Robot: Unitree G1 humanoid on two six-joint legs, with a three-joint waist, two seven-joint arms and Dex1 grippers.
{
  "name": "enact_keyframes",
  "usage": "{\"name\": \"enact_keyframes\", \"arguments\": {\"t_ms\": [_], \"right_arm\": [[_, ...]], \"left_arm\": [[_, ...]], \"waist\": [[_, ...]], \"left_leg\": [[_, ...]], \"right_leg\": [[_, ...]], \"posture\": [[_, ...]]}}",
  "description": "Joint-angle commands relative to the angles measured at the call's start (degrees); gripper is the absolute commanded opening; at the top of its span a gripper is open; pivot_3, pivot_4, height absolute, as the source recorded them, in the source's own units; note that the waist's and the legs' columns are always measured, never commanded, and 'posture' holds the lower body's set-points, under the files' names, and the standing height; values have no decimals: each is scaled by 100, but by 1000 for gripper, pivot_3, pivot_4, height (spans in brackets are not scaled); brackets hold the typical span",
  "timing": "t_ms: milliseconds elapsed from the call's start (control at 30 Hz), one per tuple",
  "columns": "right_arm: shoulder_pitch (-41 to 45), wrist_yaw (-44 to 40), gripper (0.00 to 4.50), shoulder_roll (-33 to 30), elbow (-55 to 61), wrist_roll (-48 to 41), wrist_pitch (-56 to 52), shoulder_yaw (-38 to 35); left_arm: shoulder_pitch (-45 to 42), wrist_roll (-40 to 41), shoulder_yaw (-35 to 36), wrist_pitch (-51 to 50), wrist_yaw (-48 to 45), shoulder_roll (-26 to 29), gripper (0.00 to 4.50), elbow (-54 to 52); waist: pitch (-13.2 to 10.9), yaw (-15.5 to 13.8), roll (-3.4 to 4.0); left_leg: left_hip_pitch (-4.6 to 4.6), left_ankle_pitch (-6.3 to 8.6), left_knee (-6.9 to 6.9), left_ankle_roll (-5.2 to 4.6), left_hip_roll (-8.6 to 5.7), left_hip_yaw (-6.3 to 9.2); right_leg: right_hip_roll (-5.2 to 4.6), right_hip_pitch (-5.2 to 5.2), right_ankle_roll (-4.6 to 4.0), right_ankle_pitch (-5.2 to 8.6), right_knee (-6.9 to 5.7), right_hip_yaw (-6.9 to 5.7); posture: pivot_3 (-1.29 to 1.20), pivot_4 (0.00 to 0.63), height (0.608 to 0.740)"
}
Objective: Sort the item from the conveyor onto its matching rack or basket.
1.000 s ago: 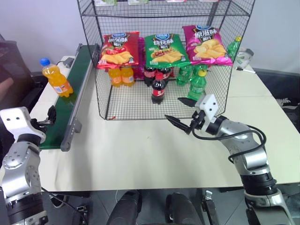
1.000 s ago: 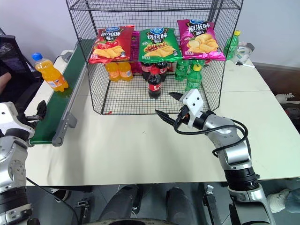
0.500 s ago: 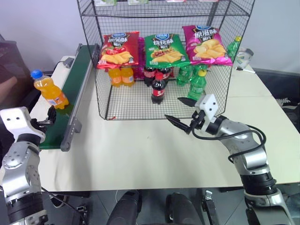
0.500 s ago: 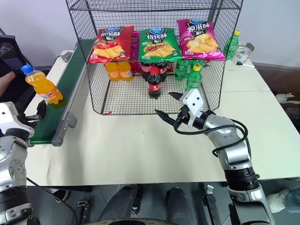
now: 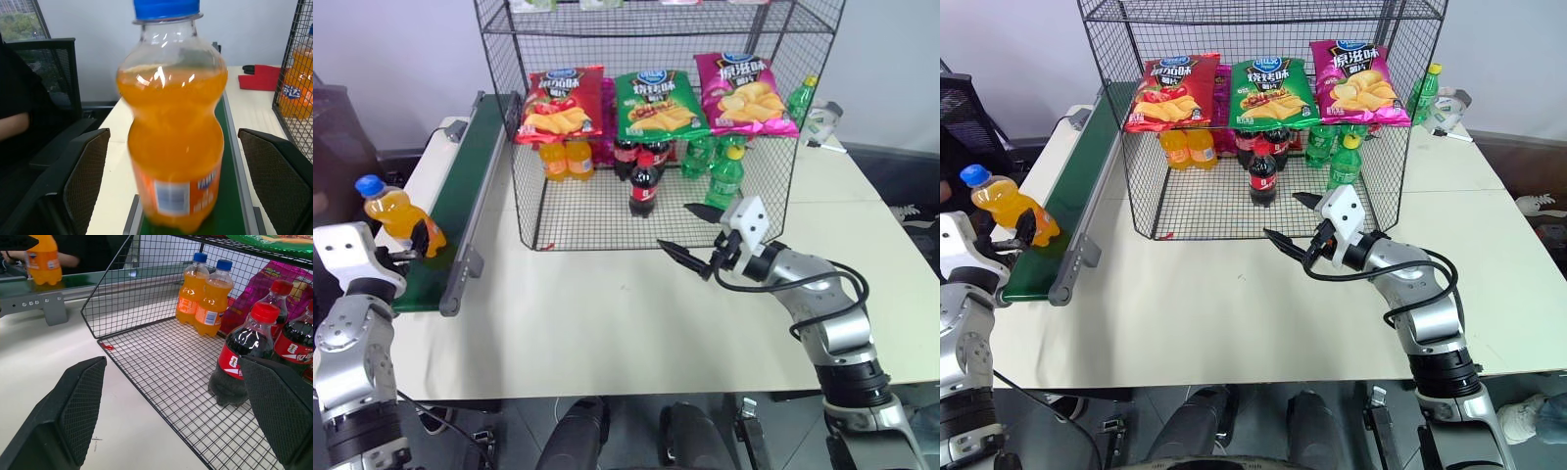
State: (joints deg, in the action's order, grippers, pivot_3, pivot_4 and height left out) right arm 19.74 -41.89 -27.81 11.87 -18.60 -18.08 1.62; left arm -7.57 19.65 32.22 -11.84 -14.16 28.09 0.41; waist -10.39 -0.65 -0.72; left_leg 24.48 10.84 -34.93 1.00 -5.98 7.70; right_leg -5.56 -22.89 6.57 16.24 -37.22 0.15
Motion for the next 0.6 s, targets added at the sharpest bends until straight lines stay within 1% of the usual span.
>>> {"name": "enact_keyframes", "arguments": {"t_ms": [33, 100, 133, 200, 267, 300, 467, 600], "right_arm": [[91, 4, 4500, 32, 102, -18, 126, -54], [88, 0, 4500, 31, 103, -19, 128, -52], [90, -2, 4500, 31, 100, -18, 130, -50], [95, -5, 4500, 32, 91, -16, 135, -49], [99, -9, 4500, 32, 85, -15, 136, -48], [100, -11, 4500, 31, 83, -14, 139, -47], [120, -23, 4500, 22, 64, -11, 145, -53], [144, -37, 4500, 7, 50, -11, 139, -59]], "left_arm": [[-71, 8, 92, 155, 1, 130, 4389, -55], [-70, 48, 107, 168, -11, 102, 4389, -68], [-59, 49, 104, 173, -14, 96, 4165, -81], [-39, 41, 102, 178, -5, 89, 3513, -111], [-20, 49, 110, 185, 9, 82, 2587, -152], [-13, 56, 117, 191, 16, 81, 2389, -174], [-81, 363, 191, 215, -136, 100, 2389, -536], [-307, 764, 123, -52, -307, 270, 2389, -1007]], "waist": [[0, 0, 0], [0, 0, 0], [0, 0, 0], [0, 0, 0], [0, 0, 1], [0, -1, 1], [0, -5, -1], [-2, -7, -4]], "left_leg": [[0, 0, 0, 0, 0, 0], [0, 0, 0, 0, 0, 0], [0, 0, 0, 0, 0, 0], [0, 0, 0, 0, 0, 0], [-1, 0, 0, 0, 0, 0], [-1, 0, 0, 0, 0, 0], [0, 0, -1, 0, 0, 1], [2, 0, -2, 0, 0, 1]], "right_leg": [[0, 0, 0, 0, 0, 0], [0, 0, 0, 0, 0, 0], [0, 0, 0, 0, 0, 0], [0, 0, 0, 0, 0, 0], [0, 1, 0, 0, 0, 0], [0, 1, 0, 0, -1, 0], [0, 0, -2, 1, -1, 0], [0, 0, -1, 0, 1, -1]], "posture": [[0, 150, 740], [0, 150, 740], [0, 150, 740], [0, 150, 740], [0, 150, 740], [0, 150, 740], [0, 150, 740], [0, 150, 740]]}}
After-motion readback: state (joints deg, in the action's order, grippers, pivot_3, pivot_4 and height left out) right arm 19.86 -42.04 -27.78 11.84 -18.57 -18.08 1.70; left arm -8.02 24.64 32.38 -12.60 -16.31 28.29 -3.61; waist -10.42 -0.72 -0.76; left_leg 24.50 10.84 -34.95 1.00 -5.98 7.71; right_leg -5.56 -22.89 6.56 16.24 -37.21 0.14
